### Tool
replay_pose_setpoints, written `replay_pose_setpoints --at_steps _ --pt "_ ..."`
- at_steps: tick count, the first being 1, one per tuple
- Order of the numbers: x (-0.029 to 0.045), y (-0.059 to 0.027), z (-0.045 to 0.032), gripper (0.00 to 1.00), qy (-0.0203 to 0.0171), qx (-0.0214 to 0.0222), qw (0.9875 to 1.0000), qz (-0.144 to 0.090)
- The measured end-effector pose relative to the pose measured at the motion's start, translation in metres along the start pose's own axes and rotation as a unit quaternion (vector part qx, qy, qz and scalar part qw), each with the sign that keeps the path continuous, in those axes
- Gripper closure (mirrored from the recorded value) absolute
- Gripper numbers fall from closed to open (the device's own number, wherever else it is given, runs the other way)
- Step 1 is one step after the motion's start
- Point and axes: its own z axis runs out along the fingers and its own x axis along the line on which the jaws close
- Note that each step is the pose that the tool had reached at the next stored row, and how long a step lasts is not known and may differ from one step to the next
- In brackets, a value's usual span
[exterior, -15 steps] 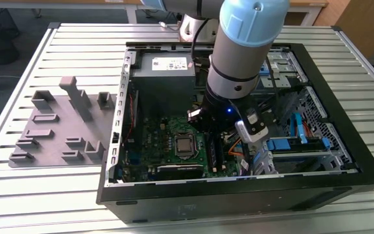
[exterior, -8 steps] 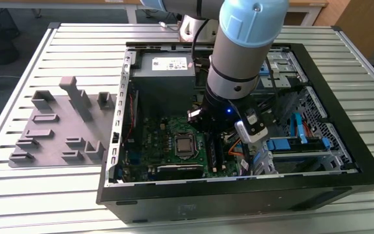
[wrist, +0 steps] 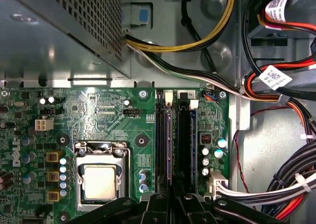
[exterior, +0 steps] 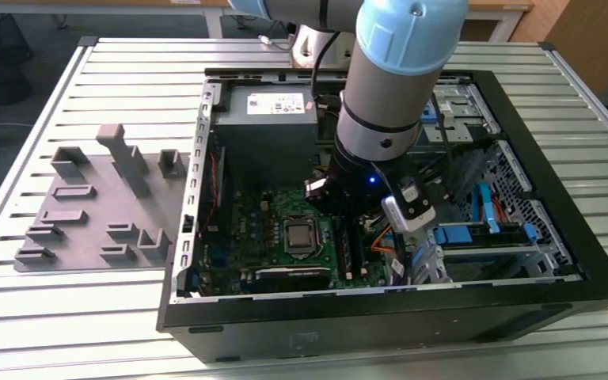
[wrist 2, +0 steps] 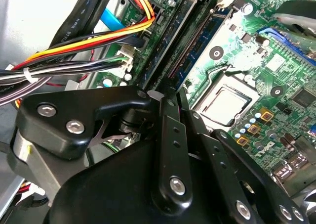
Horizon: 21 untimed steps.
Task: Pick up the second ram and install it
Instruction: 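Press down the second ram until it locks into place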
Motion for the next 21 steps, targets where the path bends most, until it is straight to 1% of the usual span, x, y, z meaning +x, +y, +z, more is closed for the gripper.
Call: replay_pose_setpoints --at_steps 3,7,17,19,20,21 --pt "0.0000 -0.0001 0.0000 0.86 0.0000 0.0005 1.0000 0.000" --pt "0.0000 0.0000 0.0021 0.86 0.0000 0.0003 1.0000 0.000" --pt "0.0000 -0.0002 0.0024 0.86 0.0000 0.0007 1.0000 0.000" --pt "0.0000 -0.0001 0.0024 0.85 0.0000 0.0004 1.0000 0.000" --pt "0.0000 -0.0001 0.0025 0.79 0.0000 0.0004 1.0000 0.000" --pt "-0.0001 -0.0001 0.0025 0.79 0.0000 0.0003 1.0000 0.000"
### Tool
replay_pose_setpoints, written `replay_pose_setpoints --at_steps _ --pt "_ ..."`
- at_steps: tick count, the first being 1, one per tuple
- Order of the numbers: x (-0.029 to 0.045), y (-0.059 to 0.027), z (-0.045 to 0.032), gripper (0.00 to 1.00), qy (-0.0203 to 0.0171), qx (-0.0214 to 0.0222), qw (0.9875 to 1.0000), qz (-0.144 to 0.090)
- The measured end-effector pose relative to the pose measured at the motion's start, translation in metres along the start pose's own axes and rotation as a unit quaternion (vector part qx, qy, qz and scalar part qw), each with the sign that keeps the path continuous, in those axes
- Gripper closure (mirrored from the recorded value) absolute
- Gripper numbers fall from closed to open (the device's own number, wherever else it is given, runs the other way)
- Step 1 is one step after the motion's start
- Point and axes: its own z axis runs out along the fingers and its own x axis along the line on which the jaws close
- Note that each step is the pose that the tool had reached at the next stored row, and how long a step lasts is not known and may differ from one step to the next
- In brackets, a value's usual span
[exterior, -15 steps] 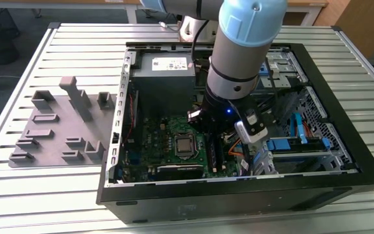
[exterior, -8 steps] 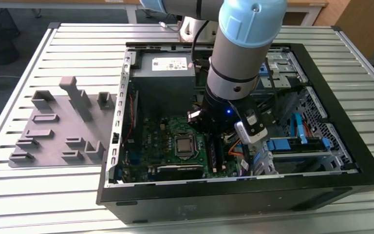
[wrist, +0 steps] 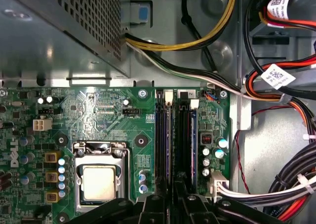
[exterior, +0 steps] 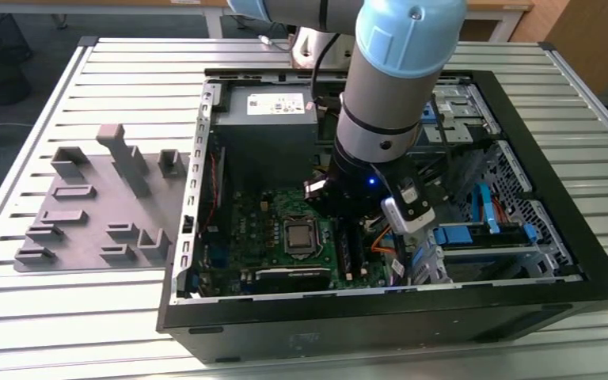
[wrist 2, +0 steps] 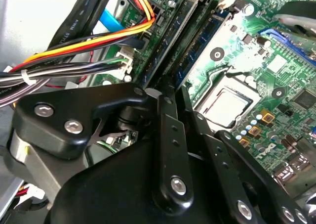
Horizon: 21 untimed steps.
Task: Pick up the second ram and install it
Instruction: 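Press down the second ram until it locks into place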
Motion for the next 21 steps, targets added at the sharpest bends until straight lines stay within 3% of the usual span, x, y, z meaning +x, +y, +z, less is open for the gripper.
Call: replay_pose_setpoints --at_steps 3,11,16,21 --pt "0.0001 0.0000 -0.0035 0.79 0.0000 0.0000 1.0000 0.000" --pt "0.0007 -0.0002 -0.0218 0.79 0.0001 0.0001 1.0000 0.000" --pt "0.0008 -0.0002 -0.0223 0.89 0.0001 -0.0001 1.0000 0.000" --pt "0.0007 -0.0002 -0.0215 0.89 0.0001 0.0000 1.0000 0.000"
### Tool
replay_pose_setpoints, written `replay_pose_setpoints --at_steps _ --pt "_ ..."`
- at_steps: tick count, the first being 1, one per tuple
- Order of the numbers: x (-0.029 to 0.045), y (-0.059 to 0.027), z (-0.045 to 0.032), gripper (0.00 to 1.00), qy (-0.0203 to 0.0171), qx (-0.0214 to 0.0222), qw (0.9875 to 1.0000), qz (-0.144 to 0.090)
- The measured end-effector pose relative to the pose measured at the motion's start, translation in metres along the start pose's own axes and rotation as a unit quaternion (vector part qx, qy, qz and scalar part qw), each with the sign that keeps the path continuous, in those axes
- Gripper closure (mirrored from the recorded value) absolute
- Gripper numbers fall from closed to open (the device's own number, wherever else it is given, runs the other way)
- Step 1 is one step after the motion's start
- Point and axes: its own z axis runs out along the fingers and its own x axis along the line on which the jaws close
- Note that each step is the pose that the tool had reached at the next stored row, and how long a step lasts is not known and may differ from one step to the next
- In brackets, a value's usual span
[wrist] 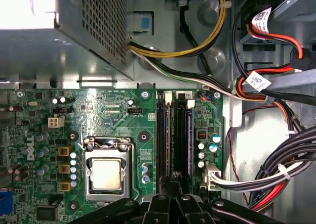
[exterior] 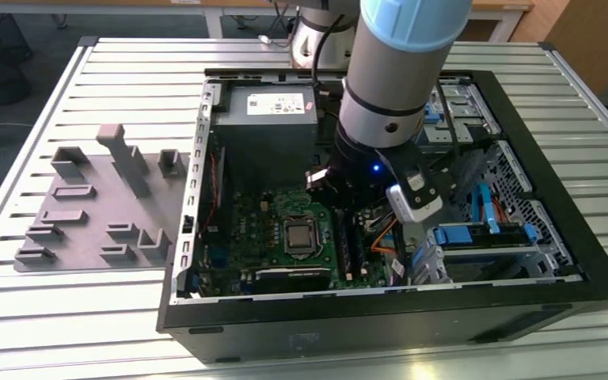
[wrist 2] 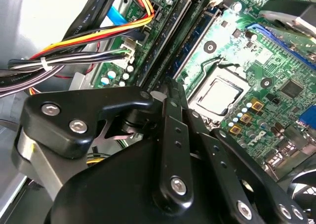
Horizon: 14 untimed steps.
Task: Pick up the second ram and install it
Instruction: 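Press down the second ram until it locks into place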
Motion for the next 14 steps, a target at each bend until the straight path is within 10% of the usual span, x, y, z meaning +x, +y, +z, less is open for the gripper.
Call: replay_pose_setpoints --at_steps 14 --pt "-0.0006 0.0002 0.0148 0.89 0.0031 0.0010 1.0000 0.000"
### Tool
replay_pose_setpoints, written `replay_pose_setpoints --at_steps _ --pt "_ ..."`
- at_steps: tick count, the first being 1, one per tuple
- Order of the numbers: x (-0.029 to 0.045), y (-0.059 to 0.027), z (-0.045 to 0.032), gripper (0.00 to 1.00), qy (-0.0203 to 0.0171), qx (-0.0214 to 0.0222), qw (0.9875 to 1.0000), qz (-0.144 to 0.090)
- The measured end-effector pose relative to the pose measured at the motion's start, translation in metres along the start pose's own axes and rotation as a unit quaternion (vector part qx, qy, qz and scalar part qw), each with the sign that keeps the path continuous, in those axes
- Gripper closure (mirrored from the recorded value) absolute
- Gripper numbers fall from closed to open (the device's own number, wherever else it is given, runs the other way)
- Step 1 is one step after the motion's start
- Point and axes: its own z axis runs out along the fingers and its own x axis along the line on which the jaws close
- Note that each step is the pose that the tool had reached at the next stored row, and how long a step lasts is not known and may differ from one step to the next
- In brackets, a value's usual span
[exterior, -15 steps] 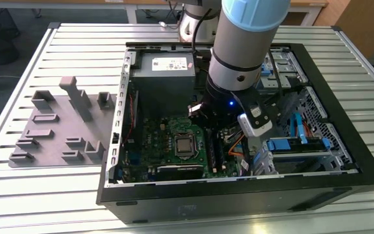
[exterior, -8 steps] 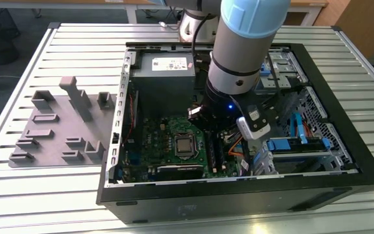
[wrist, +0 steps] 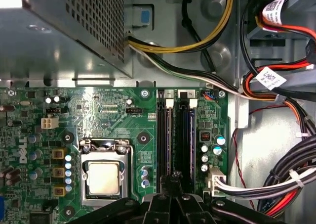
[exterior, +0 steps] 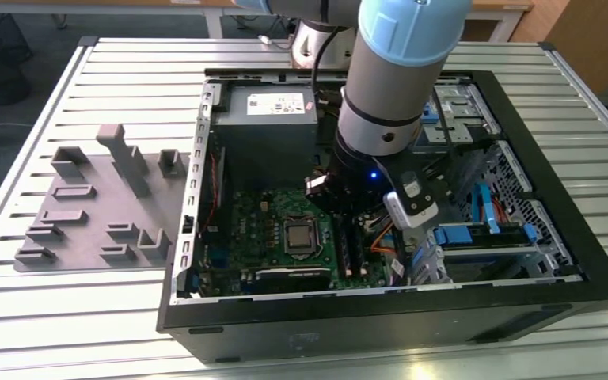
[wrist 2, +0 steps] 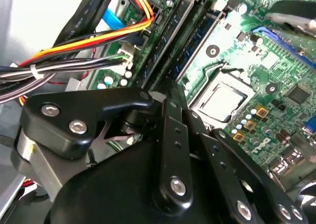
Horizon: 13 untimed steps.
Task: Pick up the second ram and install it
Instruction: 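Press down the second ram until it locks into place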
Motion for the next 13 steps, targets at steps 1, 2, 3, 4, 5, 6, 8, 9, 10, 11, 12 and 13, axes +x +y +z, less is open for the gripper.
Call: replay_pose_setpoints --at_steps 1,2,3,4,5,6,8,9,10,11,12,13 --pt "0.0000 0.0001 -0.0014 0.89 -0.0001 -0.0005 1.0000 0.000" --pt "0.0000 0.0003 -0.0032 0.89 -0.0004 -0.0020 1.0000 0.000" --pt "0.0001 0.0003 -0.0060 0.89 -0.0003 -0.0025 1.0000 0.000" --pt "0.0004 0.0000 -0.0099 0.89 0.0000 -0.0015 1.0000 0.000" --pt "0.0005 -0.0002 -0.0123 0.89 0.0001 -0.0011 1.0000 0.000" --pt "0.0006 -0.0002 -0.0136 0.89 0.0001 -0.0012 1.0000 0.000" --pt "0.0006 -0.0002 -0.0142 0.89 0.0001 -0.0012 1.0000 0.000" --pt "0.0006 -0.0002 -0.0142 0.89 0.0001 -0.0012 1.0000 0.000" --pt "0.0006 -0.0003 -0.0143 0.89 0.0001 -0.0012 1.0000 0.000" --pt "0.0006 -0.0003 -0.0144 0.89 0.0001 -0.0011 1.0000 0.000" --pt "0.0006 -0.0003 -0.0144 0.89 0.0002 -0.0012 1.0000 0.000" --pt "0.0006 -0.0003 -0.0144 0.89 0.0001 -0.0012 1.0000 0.000"
